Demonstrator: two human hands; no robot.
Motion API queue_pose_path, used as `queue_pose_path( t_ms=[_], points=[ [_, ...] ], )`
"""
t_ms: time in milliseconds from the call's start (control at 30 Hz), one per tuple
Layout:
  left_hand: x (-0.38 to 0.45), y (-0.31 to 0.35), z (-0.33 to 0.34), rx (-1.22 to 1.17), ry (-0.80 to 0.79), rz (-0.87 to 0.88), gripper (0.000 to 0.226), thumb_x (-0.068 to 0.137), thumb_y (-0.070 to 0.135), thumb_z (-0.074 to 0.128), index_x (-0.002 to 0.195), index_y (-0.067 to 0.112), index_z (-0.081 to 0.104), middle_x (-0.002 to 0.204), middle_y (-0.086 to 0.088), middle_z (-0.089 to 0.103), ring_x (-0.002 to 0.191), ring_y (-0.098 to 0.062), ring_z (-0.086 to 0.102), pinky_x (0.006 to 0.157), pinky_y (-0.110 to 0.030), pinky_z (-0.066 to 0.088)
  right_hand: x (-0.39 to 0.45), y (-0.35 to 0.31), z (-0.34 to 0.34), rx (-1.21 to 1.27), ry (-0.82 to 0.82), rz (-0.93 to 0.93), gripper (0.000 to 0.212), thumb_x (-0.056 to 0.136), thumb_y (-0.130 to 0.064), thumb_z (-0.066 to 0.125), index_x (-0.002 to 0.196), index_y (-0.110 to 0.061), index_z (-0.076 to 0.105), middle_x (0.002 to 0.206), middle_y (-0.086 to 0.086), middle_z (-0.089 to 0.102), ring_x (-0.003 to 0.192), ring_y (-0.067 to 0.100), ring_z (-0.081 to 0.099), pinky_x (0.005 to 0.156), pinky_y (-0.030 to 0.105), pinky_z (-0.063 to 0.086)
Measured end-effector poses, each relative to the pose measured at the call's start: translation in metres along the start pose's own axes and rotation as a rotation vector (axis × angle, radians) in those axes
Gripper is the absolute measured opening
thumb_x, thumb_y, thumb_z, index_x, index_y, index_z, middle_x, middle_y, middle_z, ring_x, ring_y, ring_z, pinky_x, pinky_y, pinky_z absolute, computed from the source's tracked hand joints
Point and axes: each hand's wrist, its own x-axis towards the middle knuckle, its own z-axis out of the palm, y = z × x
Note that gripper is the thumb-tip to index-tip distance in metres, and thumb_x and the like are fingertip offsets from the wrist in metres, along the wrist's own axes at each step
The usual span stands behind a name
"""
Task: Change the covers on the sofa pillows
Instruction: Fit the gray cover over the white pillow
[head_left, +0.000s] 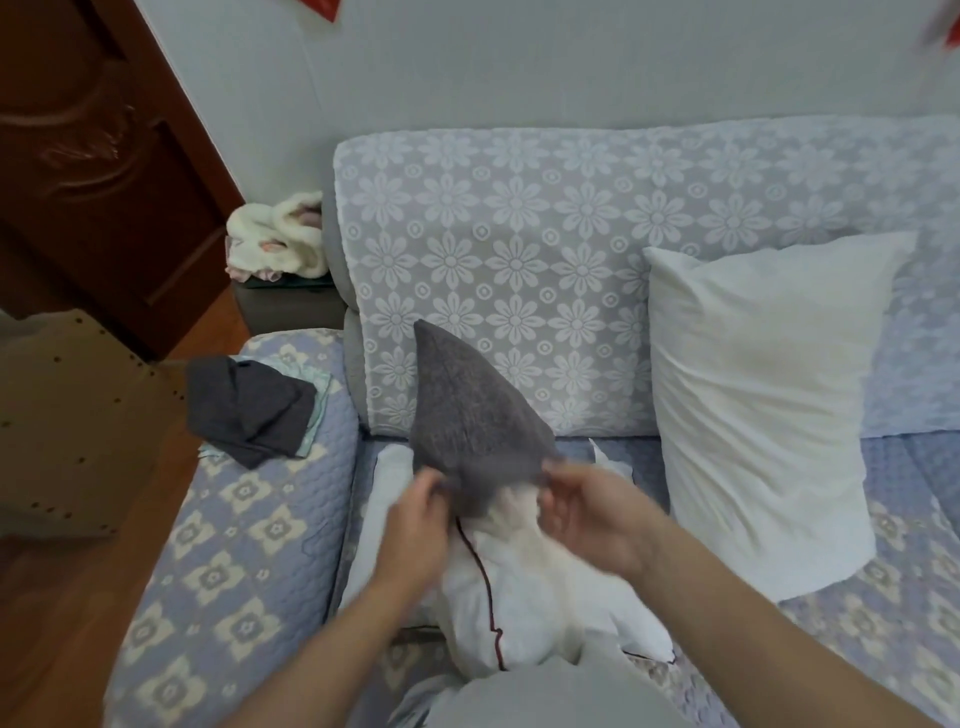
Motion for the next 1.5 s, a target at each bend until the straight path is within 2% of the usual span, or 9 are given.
queue_pose_path(
  t_ms=[167,300,567,700,800,933,1033,1267,1500],
  points=[
    [0.128,0.049,-0.043,-0.582,0.164,-0.465,0.032,0.108,0.036,0.044,0.125,0.012,0.058,0.119,-0.004,0.066,0.098,-0.017,0.066,0.084,-0.034,0.058,0.049,-0.036,-0.005,-0.627,0.018,-0.360,0.051,0.096,-0.002,0.060,0.141,-0.025,0.055,0.139,-0.002,0.059,0.116,0.013,0.063,0.095,0.029,0.050],
    [0.200,0.027,-0.056,-0.189,0.040,-0.488,0.057,0.098,0.055,0.043,0.140,0.016,0.053,0.138,-0.006,0.058,0.120,-0.029,0.058,0.104,-0.047,0.050,0.082,-0.001,-0.011,-1.372,0.165,-0.447,0.043,0.095,-0.005,0.059,0.136,-0.019,0.057,0.136,0.005,0.057,0.109,0.017,0.058,0.091,0.016,0.044],
    [0.219,0.020,-0.067,-0.524,0.114,-0.272,0.056,0.108,0.035,0.042,0.159,0.040,0.019,0.163,0.002,0.028,0.146,-0.021,0.036,0.118,-0.044,0.037,0.107,0.015,-0.010,-1.837,0.157,-0.751,0.048,0.088,-0.004,0.057,0.134,-0.020,0.060,0.139,0.006,0.049,0.119,0.028,0.049,0.097,0.038,0.047],
    [0.144,-0.005,-0.047,0.016,0.324,-0.050,0.046,0.098,0.024,0.060,0.142,0.022,0.046,0.140,-0.004,0.040,0.131,-0.025,0.044,0.114,-0.048,0.038,0.129,0.008,0.005,-2.034,0.140,-0.883,0.051,0.082,-0.007,0.058,0.130,-0.024,0.062,0.142,0.011,0.048,0.119,0.035,0.049,0.093,0.045,0.051],
    [0.077,-0.030,-0.013,0.205,0.219,0.076,0.036,0.089,0.023,0.071,0.121,0.015,0.055,0.120,0.001,0.045,0.111,-0.017,0.048,0.101,-0.044,0.048,0.154,-0.008,0.022,-2.102,0.202,-0.870,0.048,0.082,-0.017,0.049,0.129,-0.022,0.056,0.137,0.012,0.050,0.115,0.036,0.050,0.087,0.048,0.052],
    [0.108,-0.057,-0.002,0.339,0.077,-0.143,0.058,0.096,0.044,0.062,0.146,0.020,0.044,0.143,-0.005,0.041,0.130,-0.023,0.040,0.107,-0.038,0.041,0.185,-0.037,0.032,-2.153,0.344,-0.866,0.044,0.084,-0.017,0.054,0.127,-0.016,0.055,0.128,0.015,0.052,0.108,0.040,0.051,0.088,0.048,0.048],
    [0.153,-0.053,-0.013,0.389,0.090,-0.097,0.018,0.103,0.031,0.051,0.109,0.019,0.063,0.114,-0.011,0.063,0.107,-0.034,0.059,0.088,-0.043,0.050,0.199,-0.053,0.039,-2.187,0.354,-0.867,0.052,0.082,-0.015,0.059,0.133,-0.015,0.053,0.126,0.014,0.053,0.105,0.039,0.050,0.086,0.048,0.046],
    [0.243,-0.073,-0.044,-0.423,0.064,-0.640,0.034,0.096,0.030,0.048,0.115,0.008,0.067,0.119,-0.016,0.069,0.106,-0.032,0.067,0.093,-0.045,0.058,0.211,-0.056,0.034,-2.194,0.324,-0.790,0.030,0.086,-0.030,0.066,0.115,-0.022,0.069,0.115,0.010,0.054,0.101,0.035,0.047,0.088,0.047,0.046],
    [0.219,-0.039,-0.039,0.059,0.251,-0.307,0.008,0.099,0.020,0.051,0.094,0.015,0.055,0.105,-0.006,0.061,0.095,-0.024,0.057,0.083,-0.034,0.046,0.203,-0.078,0.045,-1.325,0.306,-0.492,0.022,0.099,-0.009,0.046,0.093,-0.006,0.067,0.088,0.005,0.064,0.079,0.019,0.055,0.065,0.028,0.041]
  ],
)
